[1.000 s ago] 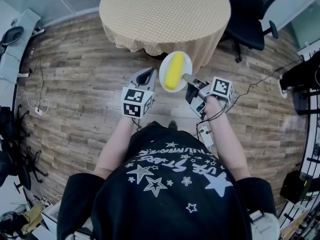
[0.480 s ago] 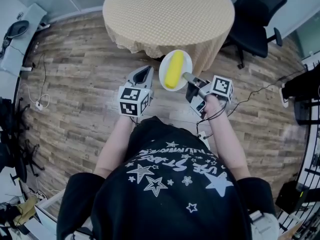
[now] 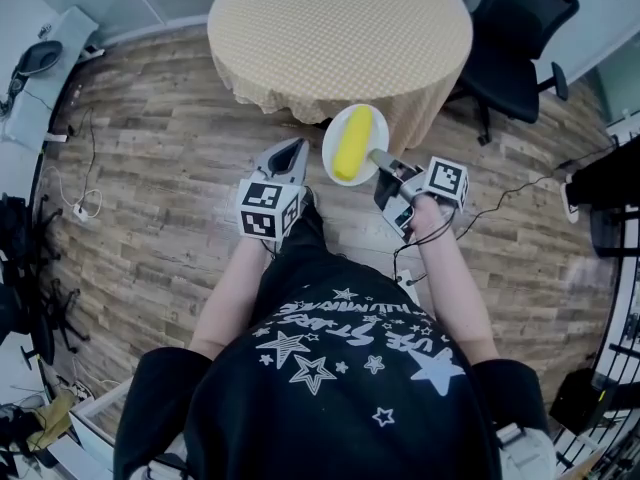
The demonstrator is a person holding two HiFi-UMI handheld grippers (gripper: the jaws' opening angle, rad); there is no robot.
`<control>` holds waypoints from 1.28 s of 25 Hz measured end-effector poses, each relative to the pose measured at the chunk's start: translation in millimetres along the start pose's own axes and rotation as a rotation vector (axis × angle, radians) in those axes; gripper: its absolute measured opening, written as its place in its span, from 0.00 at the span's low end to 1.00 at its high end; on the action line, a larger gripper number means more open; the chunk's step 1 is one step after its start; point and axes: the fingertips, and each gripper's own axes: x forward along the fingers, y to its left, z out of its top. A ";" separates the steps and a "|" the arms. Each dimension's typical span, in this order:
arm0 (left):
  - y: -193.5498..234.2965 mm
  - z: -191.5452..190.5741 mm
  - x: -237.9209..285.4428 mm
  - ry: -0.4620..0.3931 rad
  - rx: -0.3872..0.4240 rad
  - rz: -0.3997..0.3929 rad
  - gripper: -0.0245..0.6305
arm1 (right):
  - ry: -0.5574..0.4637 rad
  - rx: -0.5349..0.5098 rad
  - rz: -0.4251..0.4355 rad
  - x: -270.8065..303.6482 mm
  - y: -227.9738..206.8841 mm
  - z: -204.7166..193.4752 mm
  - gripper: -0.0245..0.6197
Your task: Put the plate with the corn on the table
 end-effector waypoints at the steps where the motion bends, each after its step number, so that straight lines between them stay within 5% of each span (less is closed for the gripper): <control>1: 1.6 -1.9 3.2 0.004 -0.005 -0.004 0.05 | 0.000 -0.002 -0.004 2.0 -0.9 0.7 0.10; 7: 9.0 -3.9 19.0 -0.011 -0.005 -0.041 0.05 | -0.012 -0.014 -0.014 8.9 -5.8 0.9 0.10; 32: 144.1 49.2 199.1 0.052 -0.026 -0.170 0.05 | -0.134 0.030 -0.067 154.3 5.2 154.4 0.10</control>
